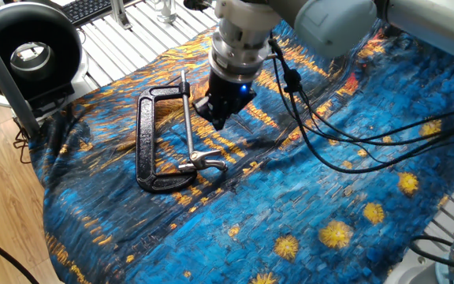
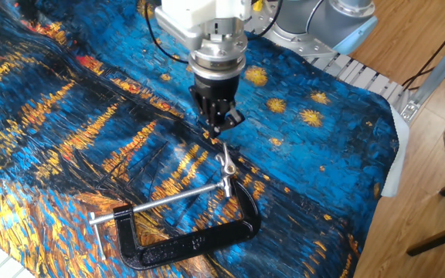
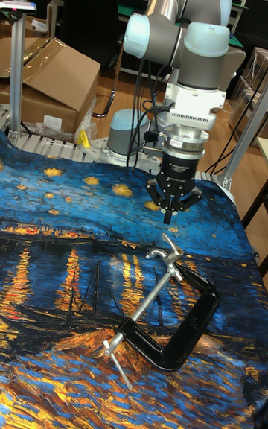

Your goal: Turn on the water tap

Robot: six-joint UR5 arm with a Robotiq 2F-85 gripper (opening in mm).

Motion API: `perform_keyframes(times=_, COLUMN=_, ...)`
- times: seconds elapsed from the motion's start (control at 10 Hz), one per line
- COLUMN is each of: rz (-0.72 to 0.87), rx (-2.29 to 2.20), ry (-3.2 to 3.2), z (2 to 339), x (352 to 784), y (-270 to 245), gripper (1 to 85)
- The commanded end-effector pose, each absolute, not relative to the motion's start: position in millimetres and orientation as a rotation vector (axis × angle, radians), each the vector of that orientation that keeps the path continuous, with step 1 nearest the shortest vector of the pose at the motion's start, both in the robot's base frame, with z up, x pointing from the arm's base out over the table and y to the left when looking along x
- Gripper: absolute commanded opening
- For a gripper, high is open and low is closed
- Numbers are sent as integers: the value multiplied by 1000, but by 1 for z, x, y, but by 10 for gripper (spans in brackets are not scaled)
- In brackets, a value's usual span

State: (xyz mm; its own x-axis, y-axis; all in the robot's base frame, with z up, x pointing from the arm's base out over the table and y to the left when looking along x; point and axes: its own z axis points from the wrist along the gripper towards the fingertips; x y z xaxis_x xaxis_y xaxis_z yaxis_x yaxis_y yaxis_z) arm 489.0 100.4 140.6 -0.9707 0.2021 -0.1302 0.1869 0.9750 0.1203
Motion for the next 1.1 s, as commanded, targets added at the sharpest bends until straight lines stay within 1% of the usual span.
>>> perform_keyframes(times=0.0, rz=96, rx=278, ry=3016, z=137, x=479, y=90, gripper=10)
perform_keyframes(times=0.1, rz=82, rx=260, ry=3036, z=137, x=474, y=88, gripper=10)
perform_keyframes(times=0.2, rz=103, rx=218, ry=3070, z=136, x=466, y=92, gripper=10)
perform_keyframes(times=0.5, rz=207, rx=111, ry=3197, z=138, x=434, y=110, gripper=10)
perform_keyframes(times=0.7, rz=231, rx=131, ry=3182, z=137, x=436, y=116, gripper=10)
perform_keyframes(times=0.8, rz=242, rx=157, ry=3156, z=127, x=438, y=129, gripper=10)
perform_keyframes(times=1.0, rz=247, rx=159, ry=3152, z=122, x=437, y=133, gripper=10)
